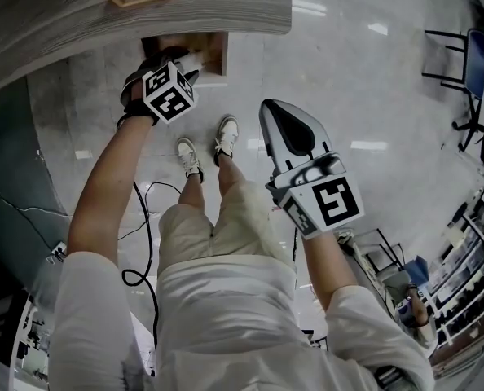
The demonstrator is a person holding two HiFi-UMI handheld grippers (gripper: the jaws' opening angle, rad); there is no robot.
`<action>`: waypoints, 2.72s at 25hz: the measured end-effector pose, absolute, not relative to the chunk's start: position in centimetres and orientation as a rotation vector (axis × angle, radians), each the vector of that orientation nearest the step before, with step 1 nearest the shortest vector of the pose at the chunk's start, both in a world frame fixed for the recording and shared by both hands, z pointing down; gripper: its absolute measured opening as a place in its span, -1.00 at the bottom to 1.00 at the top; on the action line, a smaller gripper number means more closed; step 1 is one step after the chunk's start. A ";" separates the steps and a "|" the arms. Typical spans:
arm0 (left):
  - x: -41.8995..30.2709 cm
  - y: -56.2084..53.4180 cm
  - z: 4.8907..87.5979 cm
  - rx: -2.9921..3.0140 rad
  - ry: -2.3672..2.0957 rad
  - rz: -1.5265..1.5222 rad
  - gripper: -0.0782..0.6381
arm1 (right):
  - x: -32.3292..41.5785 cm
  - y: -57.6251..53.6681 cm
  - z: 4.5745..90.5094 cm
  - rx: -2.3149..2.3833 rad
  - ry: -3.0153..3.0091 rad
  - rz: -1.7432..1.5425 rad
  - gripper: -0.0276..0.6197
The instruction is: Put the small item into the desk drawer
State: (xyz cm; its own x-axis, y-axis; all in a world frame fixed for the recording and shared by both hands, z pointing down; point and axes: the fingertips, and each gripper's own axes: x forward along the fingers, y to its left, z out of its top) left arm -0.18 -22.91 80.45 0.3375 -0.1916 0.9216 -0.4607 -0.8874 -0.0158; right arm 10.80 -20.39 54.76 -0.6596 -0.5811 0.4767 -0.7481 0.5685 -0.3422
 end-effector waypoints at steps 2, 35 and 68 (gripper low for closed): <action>-0.4 -22.9 79.9 2.363 -0.600 1.568 -0.24 | 10.3 -20.4 54.5 1.090 -2.500 0.751 -0.92; -18.1 -14.9 39.7 2.359 -1.702 0.558 -0.76 | 5.5 -14.9 32.3 1.230 -2.618 0.400 -0.92; -27.4 -2.7 16.7 2.199 -2.298 -0.015 -0.76 | 10.3 -17.5 19.8 1.425 -2.705 0.185 -0.92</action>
State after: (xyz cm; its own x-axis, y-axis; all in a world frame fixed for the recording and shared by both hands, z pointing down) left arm -27.37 -2.65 16.69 -0.0438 -0.9984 -0.0349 -0.9988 0.0445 -0.0201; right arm 10.26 -17.51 19.80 -0.5645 -0.8159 0.1253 -0.8253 0.5603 -0.0698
